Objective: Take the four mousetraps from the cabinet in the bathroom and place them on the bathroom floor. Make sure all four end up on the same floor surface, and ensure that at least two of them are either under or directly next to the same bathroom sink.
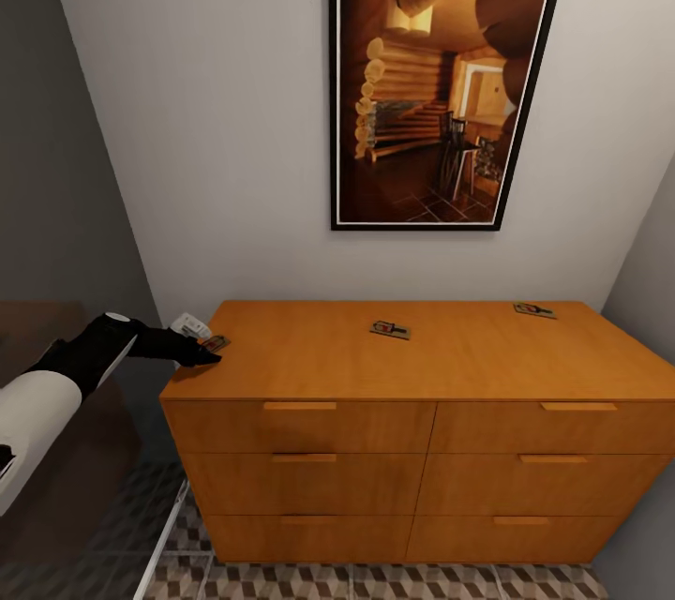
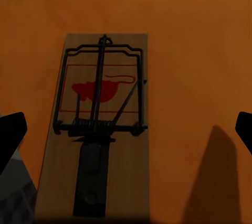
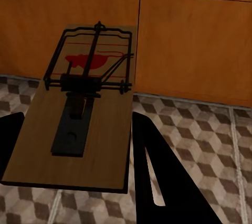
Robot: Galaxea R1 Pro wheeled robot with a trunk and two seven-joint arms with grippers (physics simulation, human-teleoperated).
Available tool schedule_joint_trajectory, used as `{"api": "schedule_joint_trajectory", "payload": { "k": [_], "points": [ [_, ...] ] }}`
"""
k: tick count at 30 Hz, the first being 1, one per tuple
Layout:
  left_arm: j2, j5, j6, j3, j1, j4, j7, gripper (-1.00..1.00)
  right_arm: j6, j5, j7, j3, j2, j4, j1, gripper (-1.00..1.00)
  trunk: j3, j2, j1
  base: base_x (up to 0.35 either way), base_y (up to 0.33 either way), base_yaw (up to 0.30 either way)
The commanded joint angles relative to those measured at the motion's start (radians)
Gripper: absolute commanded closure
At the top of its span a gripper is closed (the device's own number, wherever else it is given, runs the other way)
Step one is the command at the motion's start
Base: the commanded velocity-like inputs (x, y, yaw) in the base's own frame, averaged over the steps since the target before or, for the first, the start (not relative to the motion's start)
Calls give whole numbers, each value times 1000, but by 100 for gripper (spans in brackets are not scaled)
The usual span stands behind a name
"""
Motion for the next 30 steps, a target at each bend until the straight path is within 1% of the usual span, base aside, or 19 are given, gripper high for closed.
{"api": "schedule_joint_trajectory", "payload": {
  "k": [1,28,29,30],
  "points": [
    [0,-4,7,0,0,-1,-4,-100,-3,-1,6,-1,0,0,-1,100,-1,-1,0,0,0,0],
    [-1,-4,7,0,0,8,-4,-100,-3,-1,6,-1,0,0,-1,100,-1,-1,0,0,0,0],
    [-1,-4,7,0,0,8,-4,100,-3,-1,6,-1,0,0,-1,100,-1,-1,0,0,0,0],
    [-1,-4,7,0,0,8,-4,100,-3,-1,6,-1,0,0,-1,100,-1,-1,0,0,0,0]
  ]
}}
